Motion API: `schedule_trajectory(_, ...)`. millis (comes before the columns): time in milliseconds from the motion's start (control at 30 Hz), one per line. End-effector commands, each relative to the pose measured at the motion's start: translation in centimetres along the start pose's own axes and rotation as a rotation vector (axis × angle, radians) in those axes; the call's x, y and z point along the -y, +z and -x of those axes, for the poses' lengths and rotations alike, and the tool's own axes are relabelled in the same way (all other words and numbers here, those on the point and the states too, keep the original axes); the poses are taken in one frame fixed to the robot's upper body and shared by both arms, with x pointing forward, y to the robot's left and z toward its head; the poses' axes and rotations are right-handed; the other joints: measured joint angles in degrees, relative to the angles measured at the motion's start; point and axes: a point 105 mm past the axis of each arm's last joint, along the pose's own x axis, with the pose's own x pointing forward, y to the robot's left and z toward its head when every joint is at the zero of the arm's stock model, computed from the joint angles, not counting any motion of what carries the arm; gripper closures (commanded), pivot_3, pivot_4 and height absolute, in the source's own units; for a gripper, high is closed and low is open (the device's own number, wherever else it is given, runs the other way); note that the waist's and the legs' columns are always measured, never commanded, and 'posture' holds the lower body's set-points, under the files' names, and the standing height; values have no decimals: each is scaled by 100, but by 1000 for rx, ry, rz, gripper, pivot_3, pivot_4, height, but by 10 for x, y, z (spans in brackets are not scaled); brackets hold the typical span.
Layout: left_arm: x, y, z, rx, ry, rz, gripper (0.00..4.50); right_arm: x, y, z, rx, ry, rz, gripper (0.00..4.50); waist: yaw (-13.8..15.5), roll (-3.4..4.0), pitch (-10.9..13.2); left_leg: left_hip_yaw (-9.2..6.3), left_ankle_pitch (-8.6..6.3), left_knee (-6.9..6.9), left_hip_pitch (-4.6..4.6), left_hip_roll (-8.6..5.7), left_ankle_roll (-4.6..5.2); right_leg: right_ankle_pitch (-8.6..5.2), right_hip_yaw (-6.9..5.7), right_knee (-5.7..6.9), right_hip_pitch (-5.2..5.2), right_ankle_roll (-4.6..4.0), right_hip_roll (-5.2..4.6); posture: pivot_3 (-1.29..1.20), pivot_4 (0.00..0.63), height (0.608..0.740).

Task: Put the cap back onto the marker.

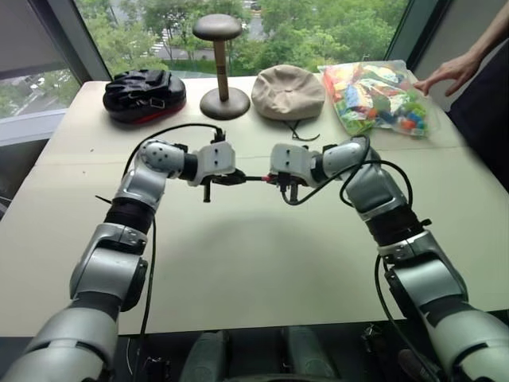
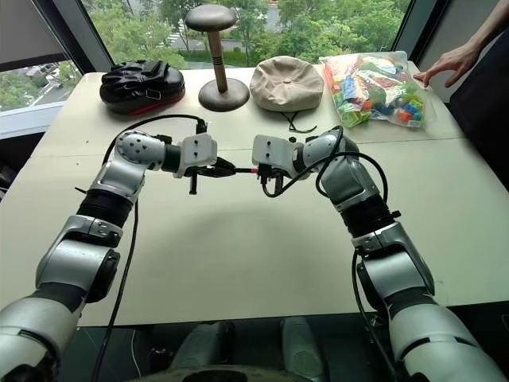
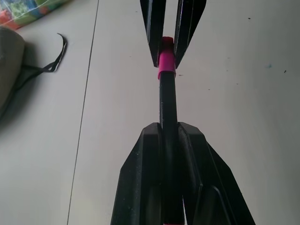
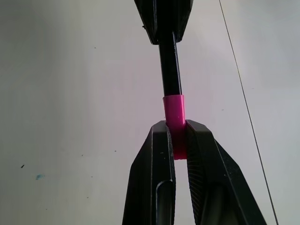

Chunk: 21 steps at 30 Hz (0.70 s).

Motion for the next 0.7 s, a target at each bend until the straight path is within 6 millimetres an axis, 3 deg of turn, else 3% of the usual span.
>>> schedule_trajectory(33,-3,49,-20,194,8,-111,4500,-3,60,-3,175,20,164,4460,1,0,0,0,0,1,0,0,0,0,0,0,0,0,0,0,150,740)
schedule_trajectory(133,-3,48,-20,203,25,-116,4500,0,58,-2,153,8,181,3258,7,0,0,1,0,1,-1,-1,0,0,0,0,-1,0,-2,0,150,740)
schedule_trajectory(300,4,34,-17,160,3,-105,4500,3,48,1,96,-2,223,673,-6,-3,-2,2,4,3,-8,-1,-7,0,0,8,-12,0,-3,0,150,740)
schedule_trajectory(567,11,12,-6,90,-18,-23,4500,11,38,9,80,-41,181,673,-5,-3,-2,2,5,4,-12,0,-8,0,0,47,-37,0,-2,0,150,740)
schedule_trajectory(700,6,2,-2,75,61,32,4500,13,42,17,158,-51,45,673,-1,-3,-2,2,7,7,-31,0,-10,1,0,50,-55,0,-2,0,150,740)
